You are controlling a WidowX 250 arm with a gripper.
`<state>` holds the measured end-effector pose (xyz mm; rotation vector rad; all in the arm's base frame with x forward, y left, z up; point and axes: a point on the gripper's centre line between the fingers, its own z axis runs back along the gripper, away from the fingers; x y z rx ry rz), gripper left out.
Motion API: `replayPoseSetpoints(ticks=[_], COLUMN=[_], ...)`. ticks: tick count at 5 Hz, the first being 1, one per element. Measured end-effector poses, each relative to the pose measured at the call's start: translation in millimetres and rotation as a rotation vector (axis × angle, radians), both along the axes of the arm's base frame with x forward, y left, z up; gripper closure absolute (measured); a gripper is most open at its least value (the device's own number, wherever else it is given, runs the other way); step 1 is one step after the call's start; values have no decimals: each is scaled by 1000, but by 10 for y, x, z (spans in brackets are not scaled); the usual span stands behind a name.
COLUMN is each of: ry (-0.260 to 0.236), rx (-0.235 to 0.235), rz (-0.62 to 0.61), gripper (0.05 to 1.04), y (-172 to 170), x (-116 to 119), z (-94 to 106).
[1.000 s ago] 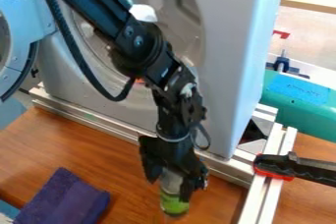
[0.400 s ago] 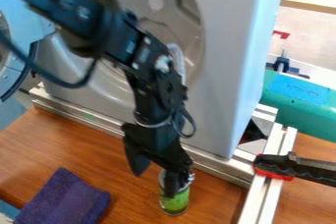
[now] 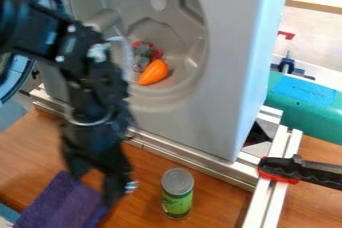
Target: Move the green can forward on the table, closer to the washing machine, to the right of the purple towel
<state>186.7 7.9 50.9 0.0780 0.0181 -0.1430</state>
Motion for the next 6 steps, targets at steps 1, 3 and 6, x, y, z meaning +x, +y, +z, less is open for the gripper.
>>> replayPoseSetpoints(ticks=[1,3,6], ry=[-25,-37,-39], rx=[3,1,1], rz=[46,73,74], gripper=[83,83,83], y=[480,805,809], x=[-9,7,8], z=[-11,-33,-32])
